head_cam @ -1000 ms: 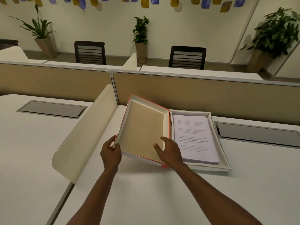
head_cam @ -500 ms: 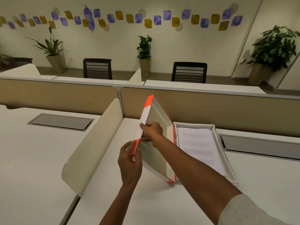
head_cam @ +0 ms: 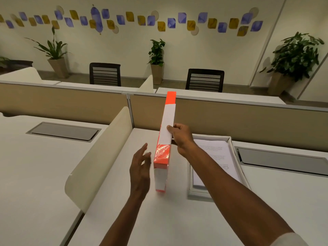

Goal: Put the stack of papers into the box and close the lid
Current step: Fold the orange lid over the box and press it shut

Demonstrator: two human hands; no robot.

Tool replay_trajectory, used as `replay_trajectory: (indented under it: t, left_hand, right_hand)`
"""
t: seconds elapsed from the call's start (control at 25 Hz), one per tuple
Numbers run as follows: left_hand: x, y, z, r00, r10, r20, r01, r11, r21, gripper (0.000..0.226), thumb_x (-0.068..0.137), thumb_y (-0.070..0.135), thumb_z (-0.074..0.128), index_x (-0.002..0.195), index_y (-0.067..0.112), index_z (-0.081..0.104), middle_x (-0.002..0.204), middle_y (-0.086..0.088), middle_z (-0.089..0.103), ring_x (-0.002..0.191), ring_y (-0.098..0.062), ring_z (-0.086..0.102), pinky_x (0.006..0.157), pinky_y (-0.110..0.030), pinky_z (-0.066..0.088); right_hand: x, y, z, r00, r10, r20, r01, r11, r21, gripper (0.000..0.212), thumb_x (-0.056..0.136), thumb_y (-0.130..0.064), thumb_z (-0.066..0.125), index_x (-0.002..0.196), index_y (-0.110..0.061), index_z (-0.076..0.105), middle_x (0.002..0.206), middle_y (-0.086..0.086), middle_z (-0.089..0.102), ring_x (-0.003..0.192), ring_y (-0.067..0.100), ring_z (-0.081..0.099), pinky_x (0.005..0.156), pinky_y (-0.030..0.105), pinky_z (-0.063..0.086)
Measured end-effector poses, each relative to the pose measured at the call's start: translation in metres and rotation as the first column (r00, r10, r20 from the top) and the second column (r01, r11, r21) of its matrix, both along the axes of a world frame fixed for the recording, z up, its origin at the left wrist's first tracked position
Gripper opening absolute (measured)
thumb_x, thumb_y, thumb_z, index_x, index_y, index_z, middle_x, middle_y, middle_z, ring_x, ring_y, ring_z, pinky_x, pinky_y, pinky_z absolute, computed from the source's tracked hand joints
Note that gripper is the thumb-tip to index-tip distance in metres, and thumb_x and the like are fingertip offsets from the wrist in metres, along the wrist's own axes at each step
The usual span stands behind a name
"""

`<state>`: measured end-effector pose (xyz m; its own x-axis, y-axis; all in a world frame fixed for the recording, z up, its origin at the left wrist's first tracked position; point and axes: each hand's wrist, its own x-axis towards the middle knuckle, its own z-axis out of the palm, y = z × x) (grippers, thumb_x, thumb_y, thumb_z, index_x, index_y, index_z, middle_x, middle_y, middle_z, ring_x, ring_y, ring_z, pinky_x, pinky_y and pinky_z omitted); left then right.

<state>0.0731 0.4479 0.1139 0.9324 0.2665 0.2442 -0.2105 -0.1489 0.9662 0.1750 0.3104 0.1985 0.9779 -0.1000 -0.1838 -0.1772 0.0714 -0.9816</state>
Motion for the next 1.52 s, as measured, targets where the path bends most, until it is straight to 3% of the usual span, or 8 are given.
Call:
replay_trajectory:
  t: [0.12, 0.24, 0.36, 0.44, 0.68, 0.96, 1.12, 1.52]
  left_hand:
    - [0.016, 0.014, -0.018, 0.93, -0.04, -0.366, 0.01, 0.996, -0.083, 0.106, 0.066, 0.096, 0.035, 0.15, 0.031, 0.04, 0.159, 0.002, 0.039, 0.145, -0.023, 0.04, 0.119, -0.052, 0.033]
    - [0.023, 0.019, -0.034, 0.761, -0.22, -0.61, 0.07, 0.963, -0.261, 0.081, 0.088, 0.072, 0.04, 0.152, 0.024, 0.035, 0.156, -0.009, 0.041, 0.139, -0.034, 0.045, 0.113, -0.051, 0.038]
    - [0.015, 0.008, -0.04, 0.729, -0.388, -0.564, 0.091, 0.872, -0.481, 0.054, 0.098, 0.053, 0.047, 0.139, 0.018, 0.047, 0.125, -0.008, 0.064, 0.107, -0.033, 0.066, 0.086, -0.045, 0.055]
    - [0.008, -0.002, -0.045, 0.758, -0.397, -0.517, 0.101, 0.855, -0.509, 0.043, 0.1, 0.044, 0.051, 0.13, 0.013, 0.057, 0.121, -0.006, 0.068, 0.102, -0.031, 0.067, 0.084, -0.042, 0.055]
    - [0.003, -0.03, -0.046, 0.826, -0.356, -0.438, 0.204, 0.912, -0.357, 0.03, 0.096, 0.03, 0.062, 0.125, 0.023, 0.061, 0.119, 0.006, 0.067, 0.106, -0.019, 0.066, 0.074, -0.031, 0.059]
    - [0.007, -0.058, -0.052, 0.845, -0.308, -0.438, 0.193, 0.938, -0.289, 0.055, 0.094, 0.03, 0.066, 0.146, 0.025, 0.048, 0.142, 0.004, 0.058, 0.121, -0.031, 0.061, 0.096, -0.059, 0.054]
    - [0.011, -0.077, -0.046, 0.849, -0.338, -0.407, 0.221, 0.925, -0.308, 0.056, 0.094, 0.02, 0.066, 0.146, 0.022, 0.047, 0.137, 0.0, 0.061, 0.118, -0.032, 0.064, 0.096, -0.058, 0.055]
    - [0.028, -0.119, -0.044, 0.867, -0.263, -0.423, 0.243, 0.965, -0.102, 0.075, 0.074, 0.042, 0.072, 0.142, 0.031, 0.044, 0.135, 0.001, 0.058, 0.112, -0.029, 0.065, 0.094, -0.055, 0.057]
  right_hand:
    - [-0.02, -0.021, 0.012, 0.998, 0.059, 0.003, -0.059, 0.994, 0.09, 0.02, 0.097, -0.023, 0.06, 0.108, -0.006, 0.061, 0.117, 0.014, 0.068, 0.1, 0.027, 0.069, 0.066, 0.029, 0.057]
    - [-0.047, -0.038, 0.026, 0.99, 0.137, 0.024, -0.139, 0.973, 0.184, 0.029, 0.099, -0.024, 0.058, 0.118, -0.002, 0.06, 0.111, 0.012, 0.068, 0.092, 0.021, 0.069, 0.067, 0.029, 0.057]
    - [-0.063, -0.054, 0.029, 0.989, 0.149, 0.018, -0.149, 0.965, 0.216, 0.036, 0.099, -0.026, 0.058, 0.125, 0.0, 0.057, 0.117, 0.017, 0.068, 0.1, 0.028, 0.068, 0.093, 0.045, 0.056]
    - [-0.071, -0.066, 0.029, 0.992, 0.128, 0.023, -0.13, 0.967, 0.218, 0.037, 0.099, -0.027, 0.058, 0.124, -0.001, 0.058, 0.119, 0.018, 0.068, 0.101, 0.029, 0.068, 0.099, 0.05, 0.051]
    - [-0.089, -0.116, 0.033, 0.998, -0.049, 0.05, 0.04, 0.986, 0.161, 0.028, 0.094, -0.026, 0.065, 0.115, -0.008, 0.062, 0.093, 0.003, 0.072, 0.077, 0.016, 0.068, 0.062, 0.031, 0.057]
    - [-0.086, -0.195, -0.003, 0.942, -0.307, 0.134, 0.322, 0.94, -0.113, 0.026, 0.088, -0.041, 0.071, 0.105, -0.022, 0.07, 0.109, 0.003, 0.071, 0.102, 0.026, 0.069, 0.083, 0.045, 0.061]
    - [-0.089, -0.231, -0.019, 0.975, -0.189, 0.115, 0.213, 0.944, -0.254, 0.047, 0.083, -0.062, 0.064, 0.118, -0.031, 0.07, 0.113, -0.005, 0.073, 0.099, 0.019, 0.072, 0.087, 0.045, 0.06]
    - [-0.086, -0.288, -0.083, 0.996, -0.083, -0.009, 0.079, 0.967, -0.242, 0.032, 0.097, -0.042, 0.056, 0.123, -0.024, 0.056, 0.117, 0.005, 0.069, 0.1, 0.025, 0.071, 0.09, 0.046, 0.059]
